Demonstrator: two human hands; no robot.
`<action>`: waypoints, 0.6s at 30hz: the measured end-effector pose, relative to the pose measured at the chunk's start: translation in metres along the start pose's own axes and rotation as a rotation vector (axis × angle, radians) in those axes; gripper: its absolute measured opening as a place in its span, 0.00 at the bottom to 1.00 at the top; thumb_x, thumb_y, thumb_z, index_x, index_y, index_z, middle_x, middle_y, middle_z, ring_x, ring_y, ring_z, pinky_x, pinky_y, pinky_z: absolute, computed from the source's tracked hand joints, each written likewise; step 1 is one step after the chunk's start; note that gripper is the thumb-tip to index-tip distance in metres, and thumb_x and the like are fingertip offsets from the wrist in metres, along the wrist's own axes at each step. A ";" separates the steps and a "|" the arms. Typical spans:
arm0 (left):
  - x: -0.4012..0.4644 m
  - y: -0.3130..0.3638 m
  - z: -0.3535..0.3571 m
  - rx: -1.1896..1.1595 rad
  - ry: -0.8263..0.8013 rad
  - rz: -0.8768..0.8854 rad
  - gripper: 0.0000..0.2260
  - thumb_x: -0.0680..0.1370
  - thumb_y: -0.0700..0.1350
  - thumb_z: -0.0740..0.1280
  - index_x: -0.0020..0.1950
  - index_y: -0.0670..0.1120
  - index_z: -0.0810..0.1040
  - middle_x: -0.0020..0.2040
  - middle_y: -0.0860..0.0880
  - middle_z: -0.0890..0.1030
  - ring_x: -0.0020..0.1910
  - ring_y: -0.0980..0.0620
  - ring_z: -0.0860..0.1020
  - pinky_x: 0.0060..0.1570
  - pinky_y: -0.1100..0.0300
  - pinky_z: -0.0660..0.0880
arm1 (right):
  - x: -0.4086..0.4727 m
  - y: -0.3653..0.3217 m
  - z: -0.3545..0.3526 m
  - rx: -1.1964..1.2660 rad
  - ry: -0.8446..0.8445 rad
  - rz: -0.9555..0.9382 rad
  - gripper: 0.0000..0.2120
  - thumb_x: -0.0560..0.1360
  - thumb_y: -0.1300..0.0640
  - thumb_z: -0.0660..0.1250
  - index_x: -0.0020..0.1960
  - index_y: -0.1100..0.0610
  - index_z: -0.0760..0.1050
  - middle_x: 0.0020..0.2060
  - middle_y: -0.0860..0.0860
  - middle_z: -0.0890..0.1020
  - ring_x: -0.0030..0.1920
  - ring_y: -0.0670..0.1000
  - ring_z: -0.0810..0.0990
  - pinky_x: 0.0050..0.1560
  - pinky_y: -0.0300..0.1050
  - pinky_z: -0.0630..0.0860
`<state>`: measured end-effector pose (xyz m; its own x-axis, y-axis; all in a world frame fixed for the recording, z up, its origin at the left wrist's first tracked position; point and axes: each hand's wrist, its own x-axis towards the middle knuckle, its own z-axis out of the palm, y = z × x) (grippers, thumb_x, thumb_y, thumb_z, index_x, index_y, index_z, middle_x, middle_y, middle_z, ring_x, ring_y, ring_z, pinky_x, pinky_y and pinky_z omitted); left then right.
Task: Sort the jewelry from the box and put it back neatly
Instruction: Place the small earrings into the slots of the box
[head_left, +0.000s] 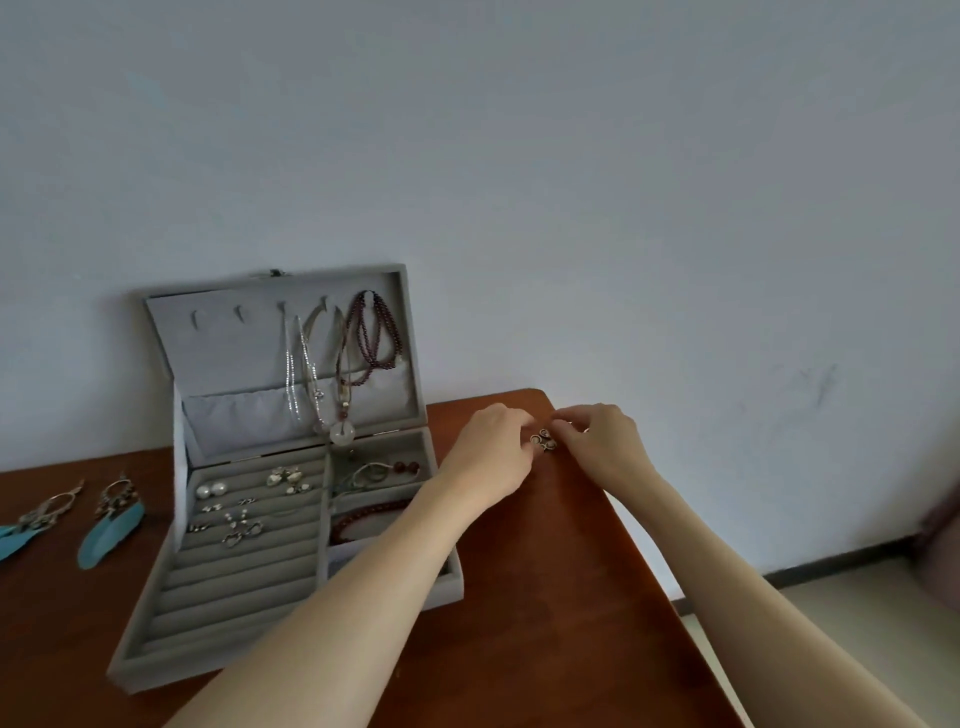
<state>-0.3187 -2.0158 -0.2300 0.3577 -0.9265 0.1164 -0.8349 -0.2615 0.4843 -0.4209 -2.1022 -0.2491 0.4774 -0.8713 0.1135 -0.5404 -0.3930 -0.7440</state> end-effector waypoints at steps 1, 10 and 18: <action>0.002 0.003 0.002 -0.006 0.005 0.004 0.13 0.78 0.46 0.64 0.62 0.48 0.76 0.58 0.46 0.76 0.60 0.48 0.72 0.58 0.55 0.70 | 0.002 0.002 0.000 -0.008 -0.005 -0.024 0.11 0.75 0.58 0.63 0.53 0.55 0.82 0.47 0.50 0.83 0.51 0.49 0.78 0.46 0.38 0.66; 0.008 0.005 0.013 -0.016 0.123 -0.044 0.06 0.76 0.44 0.66 0.50 0.45 0.82 0.49 0.48 0.79 0.51 0.48 0.76 0.44 0.59 0.67 | 0.007 0.010 0.006 -0.012 -0.007 -0.112 0.06 0.73 0.54 0.67 0.46 0.52 0.83 0.33 0.38 0.74 0.37 0.40 0.72 0.36 0.29 0.64; -0.007 -0.007 -0.010 -0.189 0.195 -0.045 0.04 0.75 0.44 0.67 0.41 0.46 0.77 0.46 0.54 0.81 0.48 0.56 0.77 0.39 0.72 0.68 | 0.007 0.008 0.016 -0.089 -0.004 -0.111 0.04 0.74 0.56 0.64 0.46 0.55 0.77 0.46 0.51 0.80 0.52 0.52 0.75 0.50 0.45 0.71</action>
<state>-0.3111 -2.0042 -0.2252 0.4816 -0.8407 0.2475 -0.7301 -0.2286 0.6439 -0.4105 -2.1066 -0.2645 0.5401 -0.8201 0.1891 -0.5434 -0.5114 -0.6657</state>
